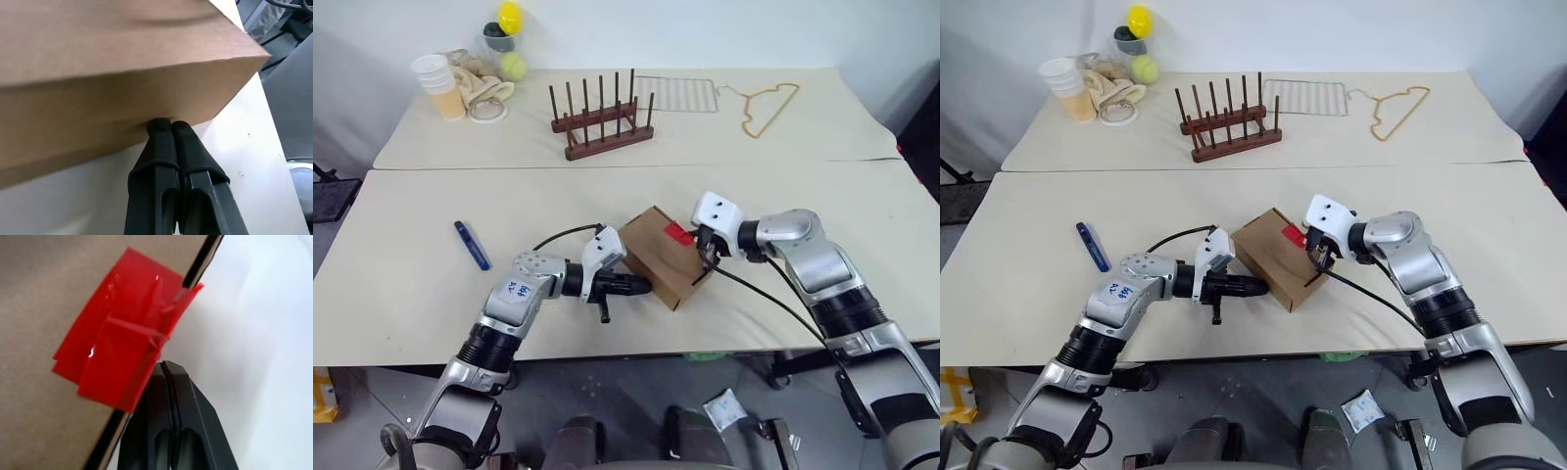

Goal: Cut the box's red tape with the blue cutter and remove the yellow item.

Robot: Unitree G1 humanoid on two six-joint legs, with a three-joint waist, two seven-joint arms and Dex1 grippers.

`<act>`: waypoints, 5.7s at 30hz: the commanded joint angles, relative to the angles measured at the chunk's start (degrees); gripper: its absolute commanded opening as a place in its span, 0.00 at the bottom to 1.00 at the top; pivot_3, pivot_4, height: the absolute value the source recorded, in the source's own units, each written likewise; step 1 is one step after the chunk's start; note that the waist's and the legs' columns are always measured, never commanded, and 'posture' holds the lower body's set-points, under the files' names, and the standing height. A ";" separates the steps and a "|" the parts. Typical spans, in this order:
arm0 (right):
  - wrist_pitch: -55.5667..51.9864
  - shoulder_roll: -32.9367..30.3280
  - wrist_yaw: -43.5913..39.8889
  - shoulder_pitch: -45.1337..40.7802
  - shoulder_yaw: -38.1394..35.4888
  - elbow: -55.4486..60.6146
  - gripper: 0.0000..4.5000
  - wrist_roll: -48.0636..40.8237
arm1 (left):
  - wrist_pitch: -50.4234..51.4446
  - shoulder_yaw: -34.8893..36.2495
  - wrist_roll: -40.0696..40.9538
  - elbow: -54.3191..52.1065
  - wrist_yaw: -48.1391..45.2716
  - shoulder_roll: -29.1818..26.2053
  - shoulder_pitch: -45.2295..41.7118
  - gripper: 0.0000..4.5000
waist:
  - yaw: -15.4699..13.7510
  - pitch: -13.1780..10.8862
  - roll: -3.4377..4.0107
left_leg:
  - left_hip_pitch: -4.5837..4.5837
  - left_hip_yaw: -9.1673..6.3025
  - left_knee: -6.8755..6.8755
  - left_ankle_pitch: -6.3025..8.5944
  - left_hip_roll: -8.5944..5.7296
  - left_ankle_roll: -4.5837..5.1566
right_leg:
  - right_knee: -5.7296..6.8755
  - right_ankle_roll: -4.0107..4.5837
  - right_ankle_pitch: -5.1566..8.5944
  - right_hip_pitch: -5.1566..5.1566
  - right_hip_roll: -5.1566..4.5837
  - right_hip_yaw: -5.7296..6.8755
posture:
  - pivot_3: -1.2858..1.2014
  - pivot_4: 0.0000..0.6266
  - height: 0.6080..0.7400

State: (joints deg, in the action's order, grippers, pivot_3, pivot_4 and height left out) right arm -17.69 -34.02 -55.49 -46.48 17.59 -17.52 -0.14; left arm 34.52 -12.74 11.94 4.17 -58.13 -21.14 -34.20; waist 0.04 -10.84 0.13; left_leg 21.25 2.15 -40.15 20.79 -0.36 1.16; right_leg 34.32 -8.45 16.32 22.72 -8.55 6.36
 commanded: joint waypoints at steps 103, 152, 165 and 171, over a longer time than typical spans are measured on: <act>8.21 -3.07 -12.39 22.29 -25.36 31.89 1.00 -36.45 | 25.78 39.82 5.22 -24.20 57.84 6.93 12.57 0.11 | -1.26 0.41 -0.12 | -0.83 0.34 0.09 0.54 0.26 -0.01 | -0.14 0.15 -0.09 -0.24 0.06 -0.33 | 0.52 0.24 1.00; -16.46 -13.73 2.28 34.19 -6.48 45.32 0.00 -18.57 | 9.92 -20.04 -10.32 -18.64 -6.47 -13.65 -2.36 0.10 | -2.24 0.19 0.03 | -0.57 0.35 -0.02 0.46 0.14 0.23 | -0.40 0.08 -0.12 -0.29 0.02 -0.21 | 0.52 0.24 1.00; -14.24 -11.18 1.04 31.41 -0.03 42.74 0.00 -13.10 | 10.53 -21.10 -10.64 -18.77 -5.47 -12.94 -2.59 0.10 | -2.54 0.36 0.02 | -0.67 0.33 -0.03 0.46 0.14 0.23 | -0.37 0.08 -0.12 -0.38 0.02 -0.21 | 0.52 0.24 1.00; -12.99 -9.15 -0.28 30.15 2.59 42.49 0.00 -11.30 | 10.91 -21.35 -10.70 -18.84 -5.33 -12.99 -2.72 0.10 | -2.69 0.39 0.00 | -0.67 0.33 -0.02 0.46 0.14 0.23 | -0.37 0.08 -0.12 -0.37 0.02 -0.21 | 0.52 0.24 1.00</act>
State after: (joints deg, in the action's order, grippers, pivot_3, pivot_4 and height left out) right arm -31.45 -43.96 -53.62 -16.91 17.58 24.22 -10.75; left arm 44.33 -31.28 2.09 -15.31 -63.91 -34.43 -37.84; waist -2.65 -10.45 0.12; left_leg 20.59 2.48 -40.17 21.25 -0.23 1.39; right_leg 33.95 -8.37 16.20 22.35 -8.52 6.16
